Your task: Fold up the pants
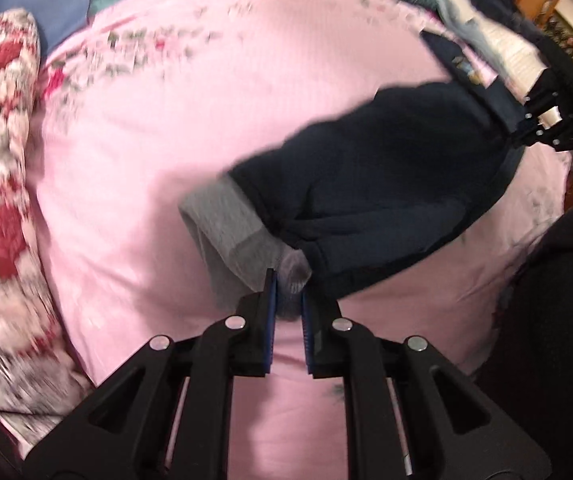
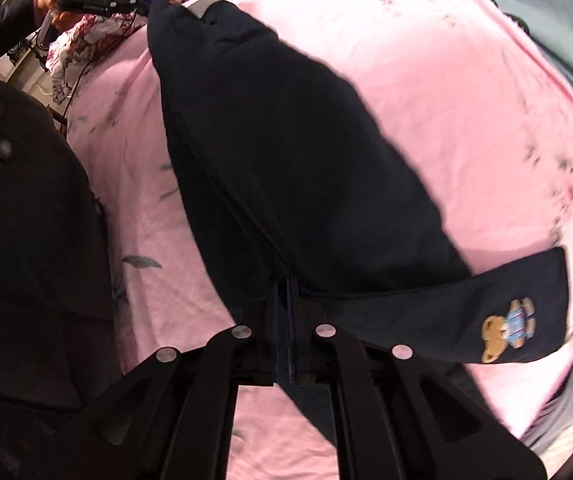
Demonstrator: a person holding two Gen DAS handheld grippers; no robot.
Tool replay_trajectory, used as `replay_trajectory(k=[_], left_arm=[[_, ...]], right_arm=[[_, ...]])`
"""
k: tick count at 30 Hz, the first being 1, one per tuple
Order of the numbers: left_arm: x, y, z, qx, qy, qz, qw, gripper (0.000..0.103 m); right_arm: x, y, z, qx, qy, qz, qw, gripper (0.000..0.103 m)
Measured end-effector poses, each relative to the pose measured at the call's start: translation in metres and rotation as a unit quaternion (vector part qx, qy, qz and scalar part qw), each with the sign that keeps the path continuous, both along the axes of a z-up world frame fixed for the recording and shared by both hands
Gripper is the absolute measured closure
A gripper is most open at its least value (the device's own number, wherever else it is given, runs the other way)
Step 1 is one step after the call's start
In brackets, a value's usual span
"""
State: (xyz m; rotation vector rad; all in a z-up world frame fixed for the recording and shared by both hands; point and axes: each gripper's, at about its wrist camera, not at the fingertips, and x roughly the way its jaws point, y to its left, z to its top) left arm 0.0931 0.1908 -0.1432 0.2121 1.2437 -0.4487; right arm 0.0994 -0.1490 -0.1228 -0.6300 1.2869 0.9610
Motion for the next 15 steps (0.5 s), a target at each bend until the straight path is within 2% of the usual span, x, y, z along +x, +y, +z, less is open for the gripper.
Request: replay_trajectory(k=[3, 6, 7, 8, 9, 10, 13, 15], left_arm=[[-0.003, -0.002, -0.016, 0.009, 0.004, 0.032, 0.9994, 0.088], [-0.006, -0.004, -0.020, 0.015, -0.005, 0.058, 0.9982, 0.085], [-0.008, -0.004, -0.020, 0.021, -0.007, 0.066, 0.9976, 0.075], [-0.010, -0.004, -0.021, 0.042, -0.008, 0.081, 0.9958, 0.064], [-0.012, -0.002, -0.020, 0.061, -0.015, 0.093, 0.9937, 0.047], [-0.016, -0.002, -0.016, 0.075, -0.025, 0.101, 0.9917, 0.046], [-0.027, 0.001, 0.003, 0.081, -0.039, 0.128, 0.9877, 0.043], [-0.031, -0.002, 0.025, 0.066, -0.064, 0.151, 0.9842, 0.037]], right_arm=[[-0.005, -0.004, -0.021, 0.019, 0.014, -0.034, 0.999, 0.099], [-0.008, -0.006, -0.037, 0.020, 0.013, -0.052, 0.998, 0.096], [-0.008, -0.007, -0.042, 0.024, 0.013, -0.065, 0.997, 0.096], [-0.009, -0.008, -0.042, 0.037, 0.015, -0.080, 0.996, 0.087], [-0.009, -0.010, -0.041, 0.055, 0.027, -0.093, 0.994, 0.071], [-0.010, -0.009, -0.040, 0.067, 0.036, -0.099, 0.992, 0.069], [-0.017, -0.012, -0.033, 0.062, 0.029, -0.125, 0.990, 0.068], [-0.017, -0.025, -0.021, 0.084, 0.030, -0.169, 0.982, 0.068]])
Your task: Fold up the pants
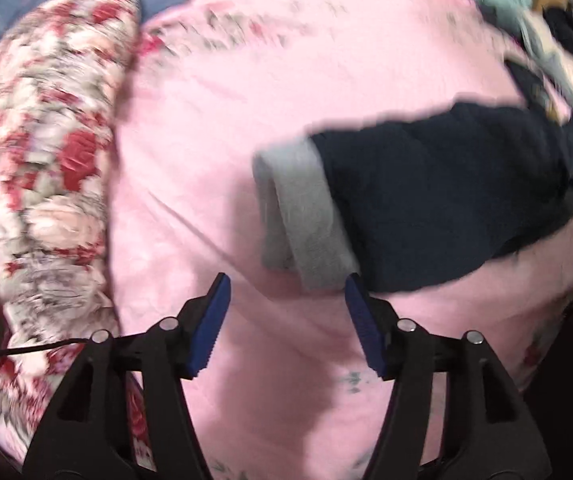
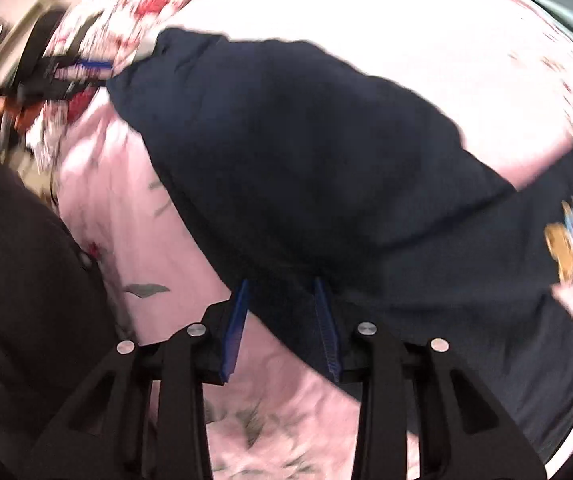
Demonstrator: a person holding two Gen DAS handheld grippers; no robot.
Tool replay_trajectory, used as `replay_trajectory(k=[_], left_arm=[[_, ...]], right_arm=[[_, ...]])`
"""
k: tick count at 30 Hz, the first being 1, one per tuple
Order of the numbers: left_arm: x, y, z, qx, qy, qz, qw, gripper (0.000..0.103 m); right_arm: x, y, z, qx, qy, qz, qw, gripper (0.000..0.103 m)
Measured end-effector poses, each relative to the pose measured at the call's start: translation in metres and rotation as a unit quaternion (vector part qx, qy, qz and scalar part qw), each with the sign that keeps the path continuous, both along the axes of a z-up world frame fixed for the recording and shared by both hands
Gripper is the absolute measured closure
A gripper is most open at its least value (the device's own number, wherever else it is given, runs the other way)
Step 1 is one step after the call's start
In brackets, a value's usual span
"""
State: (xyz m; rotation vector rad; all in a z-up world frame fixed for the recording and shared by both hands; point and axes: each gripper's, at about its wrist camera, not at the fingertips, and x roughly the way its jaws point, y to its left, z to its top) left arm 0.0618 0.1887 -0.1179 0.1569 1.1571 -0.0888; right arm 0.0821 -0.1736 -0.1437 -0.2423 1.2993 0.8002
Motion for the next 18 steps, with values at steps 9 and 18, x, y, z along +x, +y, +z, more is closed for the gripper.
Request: replay_trajectory(k=[9, 18], left_arm=[[0.033, -0.091, 0.011, -0.077, -0.083, 0.010, 0.9936, 0.018], [0.039, -0.121, -0.036, -0.043, -0.056, 0.010, 0.9974, 0.018]], right_arm=[[0.078, -0.115, 0.061, 0.026, -0.120, -0.349, 0.929, 0.068], [0.196, -0.132, 0.033, -0.010, -0.141, -0.505, 0.851, 0.068]])
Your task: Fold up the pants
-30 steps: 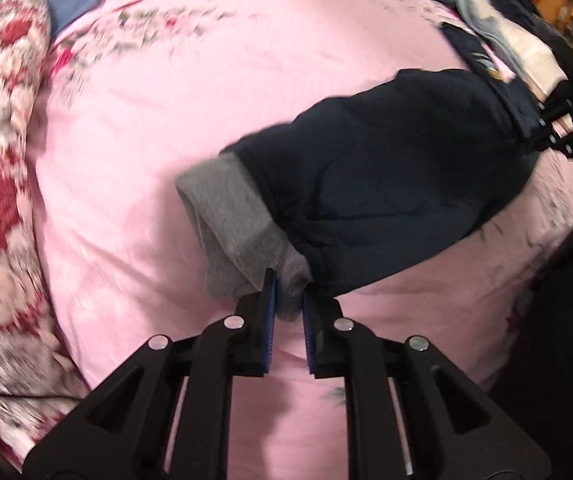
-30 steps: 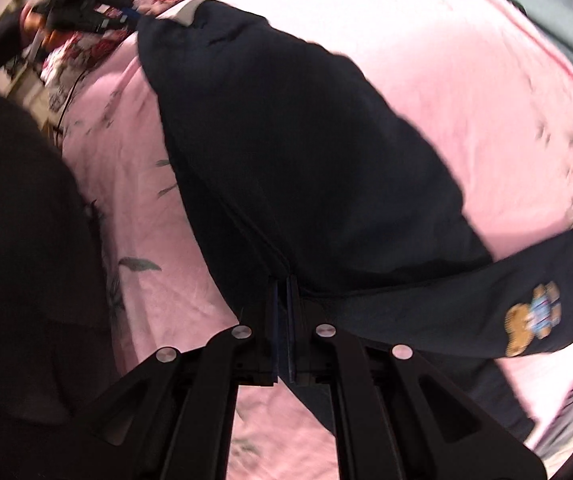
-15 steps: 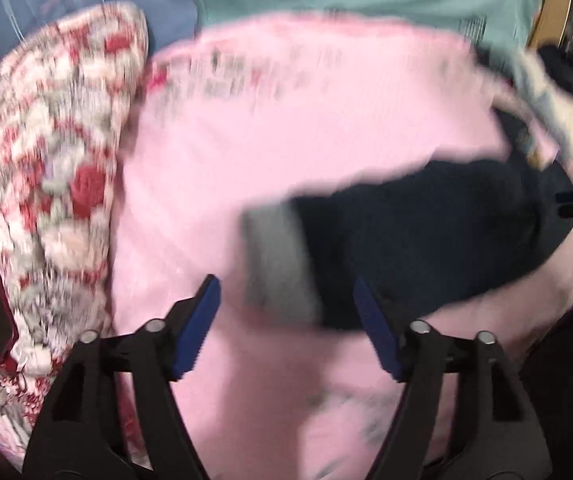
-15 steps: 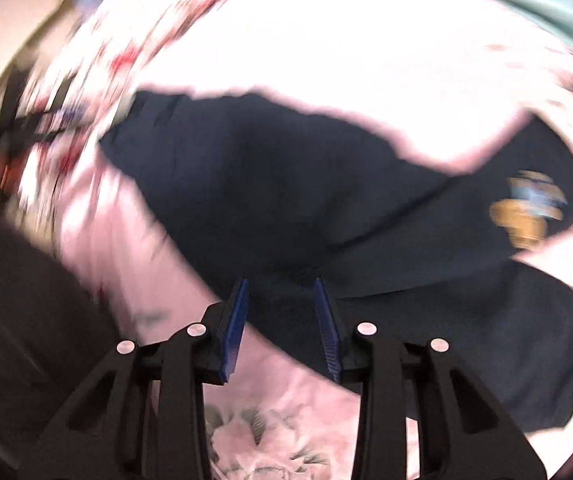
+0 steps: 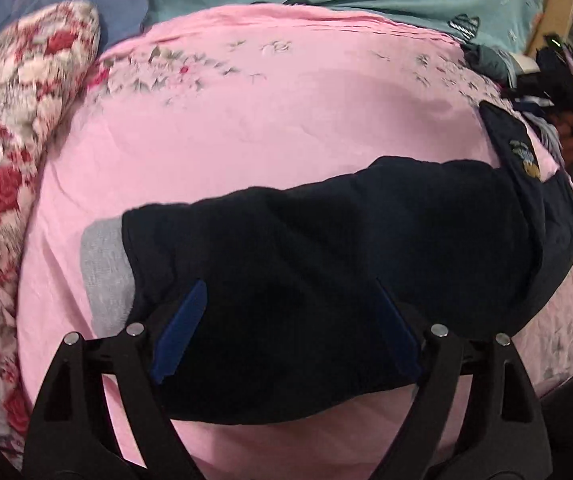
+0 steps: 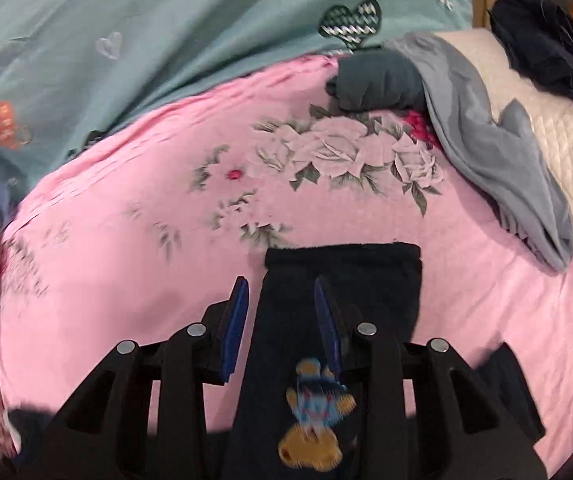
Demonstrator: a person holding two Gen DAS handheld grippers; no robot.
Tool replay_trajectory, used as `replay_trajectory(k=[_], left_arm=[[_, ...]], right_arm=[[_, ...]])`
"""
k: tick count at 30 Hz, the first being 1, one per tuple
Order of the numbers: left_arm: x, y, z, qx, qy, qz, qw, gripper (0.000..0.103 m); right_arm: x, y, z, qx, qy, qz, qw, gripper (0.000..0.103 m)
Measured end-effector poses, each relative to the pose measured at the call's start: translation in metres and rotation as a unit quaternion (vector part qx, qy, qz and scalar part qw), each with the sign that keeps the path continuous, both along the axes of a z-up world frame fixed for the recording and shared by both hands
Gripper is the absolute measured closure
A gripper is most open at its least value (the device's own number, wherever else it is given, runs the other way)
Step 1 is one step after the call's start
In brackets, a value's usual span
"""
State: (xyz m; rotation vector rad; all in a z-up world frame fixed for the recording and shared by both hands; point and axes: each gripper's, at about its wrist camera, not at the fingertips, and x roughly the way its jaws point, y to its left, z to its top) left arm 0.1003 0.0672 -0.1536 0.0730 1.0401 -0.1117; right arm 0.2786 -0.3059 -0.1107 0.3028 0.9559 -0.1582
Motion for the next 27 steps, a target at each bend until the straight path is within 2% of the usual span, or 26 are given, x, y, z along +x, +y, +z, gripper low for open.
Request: replay_trajectory(k=[4, 7, 9, 10, 11, 13, 14, 18, 23, 25, 27], left_arm=[[-0.005, 0.009, 0.002, 0.008, 0.002, -0.012, 0.9999, 0.018], [-0.005, 0.019, -0.003, 0.001, 0.013, -0.007, 0.9999, 0.018], [-0.002, 0.024, -0.007, -0.005, 0.019, -0.003, 0.9998, 0.018], [-0.001, 0.026, -0.007, -0.007, 0.020, 0.000, 0.9998, 0.018], [0.000, 0.027, -0.008, -0.010, 0.020, 0.002, 0.9997, 0.018], [0.003, 0.029, -0.008, -0.018, 0.021, 0.007, 0.9996, 0.018], [0.004, 0.029, -0.008, -0.019, 0.020, 0.008, 0.9996, 0.018], [0.009, 0.027, -0.004, -0.029, 0.012, 0.014, 0.9994, 0.018], [0.013, 0.012, 0.004, -0.032, 0.001, 0.017, 0.9994, 0.018], [0.014, 0.004, 0.006, -0.023, -0.002, 0.013, 0.9997, 0.018], [0.015, -0.006, 0.010, -0.012, -0.002, 0.011, 0.9999, 0.018]], right_arm=[[0.032, -0.002, -0.032, 0.024, 0.028, -0.042, 0.998, 0.068], [0.042, 0.005, -0.052, 0.001, 0.059, -0.059, 0.997, 0.068], [0.039, 0.008, -0.058, -0.018, 0.058, -0.069, 0.996, 0.070], [0.038, 0.009, -0.058, -0.027, 0.054, -0.069, 0.996, 0.073], [0.036, 0.008, -0.058, -0.031, 0.054, -0.072, 0.995, 0.082], [0.030, -0.001, -0.057, -0.001, 0.049, -0.070, 0.996, 0.093], [0.027, -0.004, -0.054, 0.006, 0.047, -0.070, 0.996, 0.095], [0.000, -0.022, -0.017, 0.048, 0.003, -0.056, 0.997, 0.096], [-0.076, -0.074, 0.054, 0.120, -0.087, -0.066, 0.987, 0.096], [-0.113, -0.101, 0.070, 0.139, -0.109, -0.077, 0.981, 0.096], [-0.143, -0.122, 0.073, 0.149, -0.115, -0.090, 0.978, 0.096]])
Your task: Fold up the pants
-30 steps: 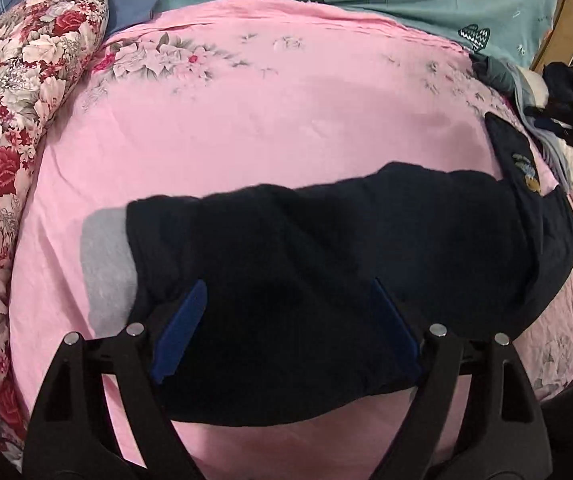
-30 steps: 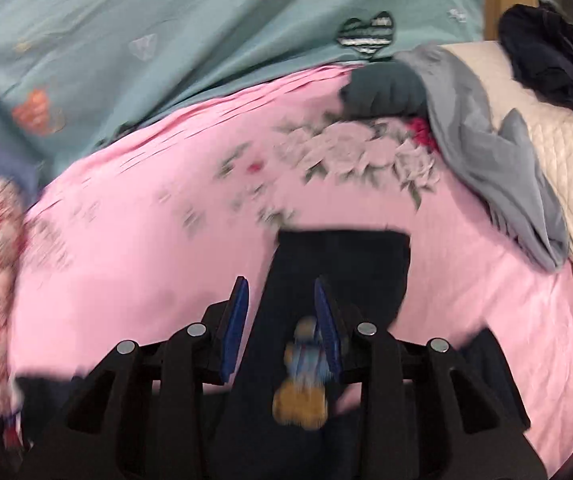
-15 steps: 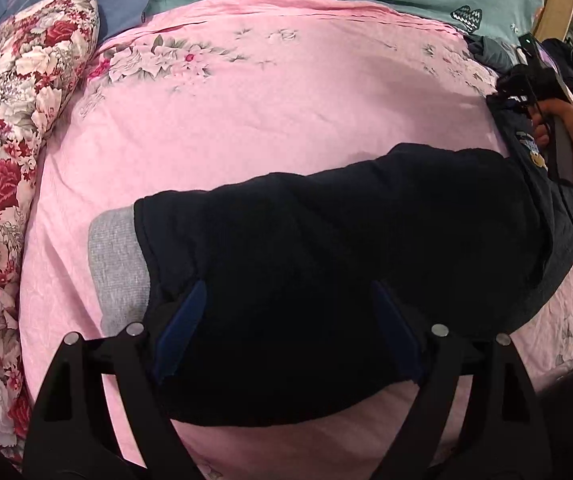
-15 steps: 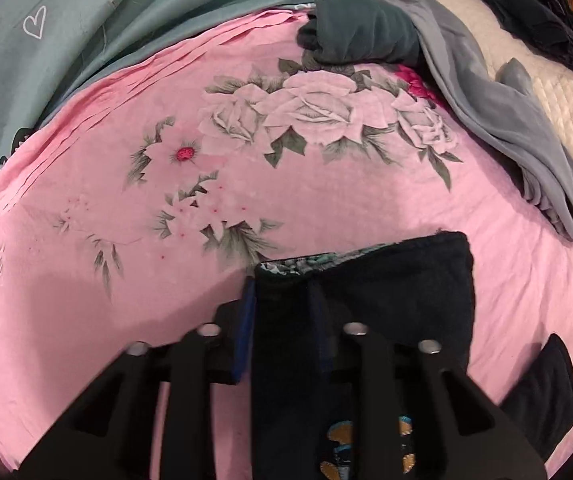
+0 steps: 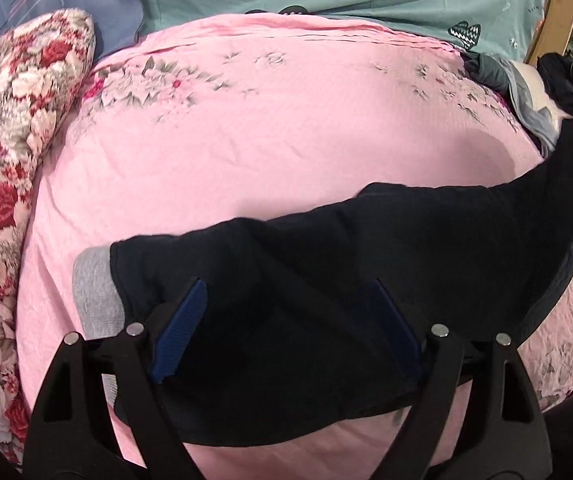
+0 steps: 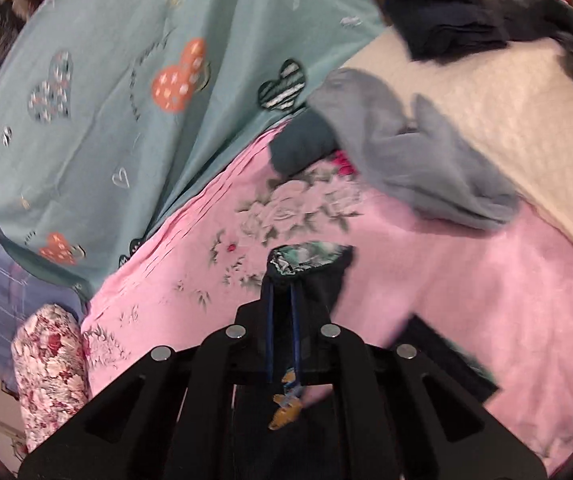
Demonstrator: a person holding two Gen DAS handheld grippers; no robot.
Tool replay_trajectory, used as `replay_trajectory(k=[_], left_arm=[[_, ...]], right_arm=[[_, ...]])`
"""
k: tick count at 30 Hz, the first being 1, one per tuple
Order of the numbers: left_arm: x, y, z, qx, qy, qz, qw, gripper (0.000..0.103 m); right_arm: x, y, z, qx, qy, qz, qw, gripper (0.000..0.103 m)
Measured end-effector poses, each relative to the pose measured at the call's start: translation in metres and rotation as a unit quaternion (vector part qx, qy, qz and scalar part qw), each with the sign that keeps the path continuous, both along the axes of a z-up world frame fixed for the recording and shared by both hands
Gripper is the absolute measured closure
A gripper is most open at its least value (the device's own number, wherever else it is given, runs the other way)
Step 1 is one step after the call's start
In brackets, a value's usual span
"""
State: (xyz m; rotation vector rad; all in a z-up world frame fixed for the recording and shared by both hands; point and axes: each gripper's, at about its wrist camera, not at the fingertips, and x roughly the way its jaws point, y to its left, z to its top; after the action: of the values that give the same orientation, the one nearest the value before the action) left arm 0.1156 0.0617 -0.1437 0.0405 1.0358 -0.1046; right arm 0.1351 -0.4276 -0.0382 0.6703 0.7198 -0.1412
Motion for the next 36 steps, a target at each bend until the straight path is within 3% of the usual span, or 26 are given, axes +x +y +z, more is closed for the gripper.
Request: replay_trajectory(k=[3, 8, 10, 12, 16, 18, 20, 24, 27, 29, 30, 34, 36], left_arm=[[0.001, -0.013, 0.007, 0.007, 0.002, -0.005, 1.0000, 0.018], [-0.002, -0.034, 0.016, 0.036, 0.003, -0.022, 0.9991, 0.018], [-0.003, -0.039, 0.018, 0.048, 0.005, -0.022, 0.9986, 0.016], [-0.006, -0.042, 0.019, 0.055, 0.008, -0.017, 0.9983, 0.016], [-0.010, -0.047, 0.018, 0.060, 0.014, -0.011, 0.9981, 0.016], [-0.014, -0.050, 0.018, 0.063, 0.012, -0.013, 0.9979, 0.016], [-0.019, -0.051, 0.019, 0.075, 0.008, -0.009, 0.9971, 0.016], [-0.045, -0.027, 0.031, 0.079, -0.001, 0.043, 0.9959, 0.015], [-0.073, 0.006, 0.037, 0.087, 0.004, 0.109, 0.9902, 0.014], [-0.092, 0.030, 0.037, 0.092, 0.006, 0.146, 0.9849, 0.014], [-0.103, 0.045, 0.036, 0.097, 0.010, 0.165, 0.9814, 0.014], [-0.131, 0.097, 0.033, 0.099, 0.014, 0.215, 0.9715, 0.014], [-0.141, 0.122, 0.036, 0.101, 0.004, 0.227, 0.9687, 0.014]], right_arm=[[-0.051, -0.034, -0.022, 0.023, 0.017, -0.026, 0.999, 0.096], [-0.105, -0.072, -0.107, 0.074, 0.097, -0.065, 0.990, 0.096], [-0.109, -0.075, -0.130, 0.079, 0.123, -0.063, 0.987, 0.087], [-0.115, -0.079, -0.133, 0.076, 0.132, -0.073, 0.986, 0.076], [-0.112, -0.077, -0.096, 0.009, 0.104, -0.087, 0.991, 0.075], [-0.100, -0.070, -0.083, -0.009, 0.079, -0.056, 0.995, 0.075], [-0.075, -0.051, -0.072, -0.015, 0.062, 0.014, 0.998, 0.075], [-0.036, 0.010, -0.073, -0.015, 0.060, 0.147, 0.987, 0.075], [-0.018, 0.086, -0.073, -0.037, 0.050, 0.265, 0.962, 0.074], [-0.008, 0.144, -0.072, -0.032, 0.041, 0.346, 0.937, 0.072], [-0.008, 0.178, -0.070, -0.030, 0.032, 0.387, 0.921, 0.067], [-0.024, 0.301, -0.059, -0.057, -0.011, 0.512, 0.857, 0.066], [-0.037, 0.363, -0.051, -0.075, -0.043, 0.560, 0.824, 0.051]])
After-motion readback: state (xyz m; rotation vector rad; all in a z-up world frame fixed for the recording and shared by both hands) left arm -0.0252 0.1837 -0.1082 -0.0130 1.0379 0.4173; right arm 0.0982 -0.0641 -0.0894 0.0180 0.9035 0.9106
